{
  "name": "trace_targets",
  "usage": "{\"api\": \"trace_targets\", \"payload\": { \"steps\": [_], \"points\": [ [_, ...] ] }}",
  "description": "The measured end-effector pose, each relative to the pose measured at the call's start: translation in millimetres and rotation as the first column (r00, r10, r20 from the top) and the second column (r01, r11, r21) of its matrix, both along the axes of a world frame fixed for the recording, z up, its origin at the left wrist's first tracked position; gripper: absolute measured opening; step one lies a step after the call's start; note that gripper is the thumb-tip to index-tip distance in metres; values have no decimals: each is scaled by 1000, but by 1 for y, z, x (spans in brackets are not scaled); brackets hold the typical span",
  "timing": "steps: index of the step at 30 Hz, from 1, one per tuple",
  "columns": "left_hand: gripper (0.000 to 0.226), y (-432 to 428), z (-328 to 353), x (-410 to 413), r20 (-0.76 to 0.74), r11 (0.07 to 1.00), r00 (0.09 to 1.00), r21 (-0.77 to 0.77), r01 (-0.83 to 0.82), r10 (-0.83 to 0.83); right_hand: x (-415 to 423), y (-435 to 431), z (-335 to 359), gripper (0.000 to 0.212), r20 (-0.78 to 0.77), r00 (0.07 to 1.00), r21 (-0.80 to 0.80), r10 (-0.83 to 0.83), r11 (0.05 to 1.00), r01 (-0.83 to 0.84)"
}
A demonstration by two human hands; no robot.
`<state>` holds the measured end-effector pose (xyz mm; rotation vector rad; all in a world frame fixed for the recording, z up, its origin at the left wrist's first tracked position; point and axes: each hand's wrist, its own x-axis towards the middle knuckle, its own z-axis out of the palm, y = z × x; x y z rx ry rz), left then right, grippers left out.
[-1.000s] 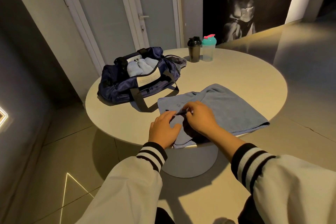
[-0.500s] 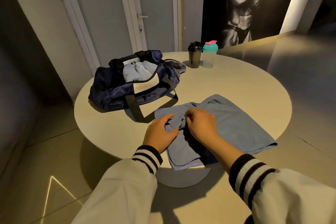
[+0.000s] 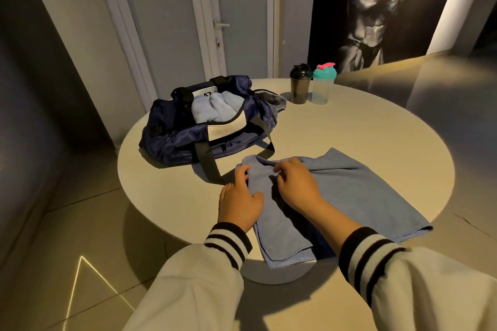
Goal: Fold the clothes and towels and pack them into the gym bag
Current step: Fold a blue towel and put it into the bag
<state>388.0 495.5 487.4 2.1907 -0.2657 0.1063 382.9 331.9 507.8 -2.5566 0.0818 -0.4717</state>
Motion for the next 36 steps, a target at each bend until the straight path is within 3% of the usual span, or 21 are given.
{"api": "trace_targets", "payload": {
  "steps": [3, 6, 11, 14, 20, 29, 33, 36],
  "points": [
    [35, -2, -3, 3, 59, 995, 998, 100, 13, -19, 0, -4, -9, 41, -190, 977, -113, 96, 986, -119],
    [36, -2, -4, 6, 56, 991, 998, 134, -14, 7, -1, -7, -7, 56, -276, 951, -160, 137, 969, -186],
    [32, 3, 1, 5, -24, 992, 998, -112, -57, 55, -13, 13, -1, 41, -9, 985, -193, 173, 966, -171],
    [36, 5, 5, 4, -81, 976, 994, -197, -93, 79, -17, 31, -8, 31, -33, 982, -128, 187, 974, -190],
    [35, 6, 3, 6, -93, 974, 992, -200, -107, 90, -21, 35, -12, 19, 65, 981, -147, 182, 974, -171],
    [41, 5, 6, 5, -107, 980, 991, -174, -96, 78, -28, 39, -6, 24, -41, 988, -240, 148, 959, -153],
    [39, 5, 9, 4, -124, 975, 989, -197, -101, 77, -31, 38, -3, 20, 1, 981, -172, 196, 966, -193],
    [37, 6, 10, 4, -121, 972, 991, -220, -86, 61, -32, 37, 0, 15, 47, 965, 25, 258, 965, -259]
  ]
}}
